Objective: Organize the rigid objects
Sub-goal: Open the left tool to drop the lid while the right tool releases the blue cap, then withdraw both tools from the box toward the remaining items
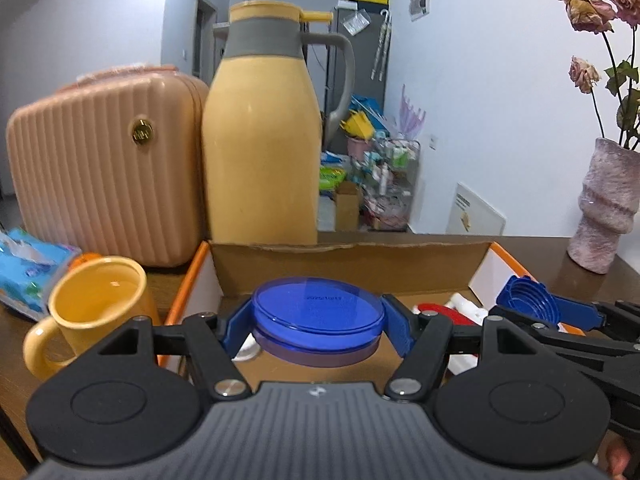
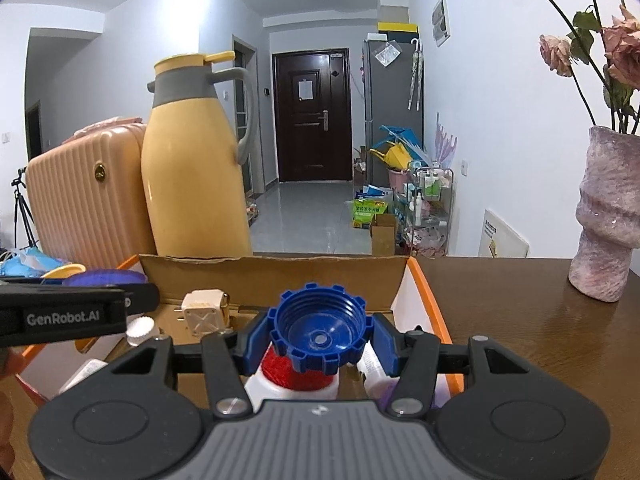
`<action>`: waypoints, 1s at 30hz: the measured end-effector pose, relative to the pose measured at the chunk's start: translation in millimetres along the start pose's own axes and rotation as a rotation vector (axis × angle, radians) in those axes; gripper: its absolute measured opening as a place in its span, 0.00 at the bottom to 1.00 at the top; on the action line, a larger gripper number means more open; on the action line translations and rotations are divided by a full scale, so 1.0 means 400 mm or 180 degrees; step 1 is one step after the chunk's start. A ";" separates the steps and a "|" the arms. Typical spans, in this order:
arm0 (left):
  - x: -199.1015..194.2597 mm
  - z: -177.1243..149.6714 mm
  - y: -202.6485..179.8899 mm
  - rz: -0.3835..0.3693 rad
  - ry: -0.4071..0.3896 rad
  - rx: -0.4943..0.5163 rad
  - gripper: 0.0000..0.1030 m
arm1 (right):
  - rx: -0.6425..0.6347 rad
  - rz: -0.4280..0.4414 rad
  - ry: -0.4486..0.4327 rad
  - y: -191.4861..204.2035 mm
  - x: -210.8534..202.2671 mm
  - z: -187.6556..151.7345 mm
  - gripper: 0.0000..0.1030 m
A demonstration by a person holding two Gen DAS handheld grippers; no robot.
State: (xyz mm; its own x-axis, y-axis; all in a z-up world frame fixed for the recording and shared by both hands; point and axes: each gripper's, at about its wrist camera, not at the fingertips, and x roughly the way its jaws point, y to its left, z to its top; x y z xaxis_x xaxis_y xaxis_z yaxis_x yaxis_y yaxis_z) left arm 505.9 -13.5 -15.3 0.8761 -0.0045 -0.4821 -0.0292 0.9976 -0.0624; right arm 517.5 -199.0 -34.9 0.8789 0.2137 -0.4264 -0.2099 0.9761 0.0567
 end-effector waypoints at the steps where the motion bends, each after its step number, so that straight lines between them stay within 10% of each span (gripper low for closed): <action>1: 0.002 0.000 0.003 -0.0021 0.0025 -0.0023 0.71 | 0.0004 -0.0004 0.0007 -0.001 0.000 0.001 0.59; 9: -0.011 -0.003 0.007 0.0167 -0.0079 -0.0006 1.00 | 0.0013 -0.0122 -0.0085 -0.005 -0.014 0.004 0.96; 30: -0.040 0.004 0.024 0.0193 -0.0147 -0.0075 1.00 | -0.0081 -0.0156 -0.0166 0.006 -0.055 0.003 0.99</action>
State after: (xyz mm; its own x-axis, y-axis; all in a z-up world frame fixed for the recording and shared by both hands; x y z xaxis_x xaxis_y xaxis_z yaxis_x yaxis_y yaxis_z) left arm 492.2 -3.7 -6.8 0.8936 0.0596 -0.4449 -0.0938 0.9941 -0.0551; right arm 498.3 -201.4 -24.5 0.9094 0.1681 -0.3805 -0.1762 0.9843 0.0137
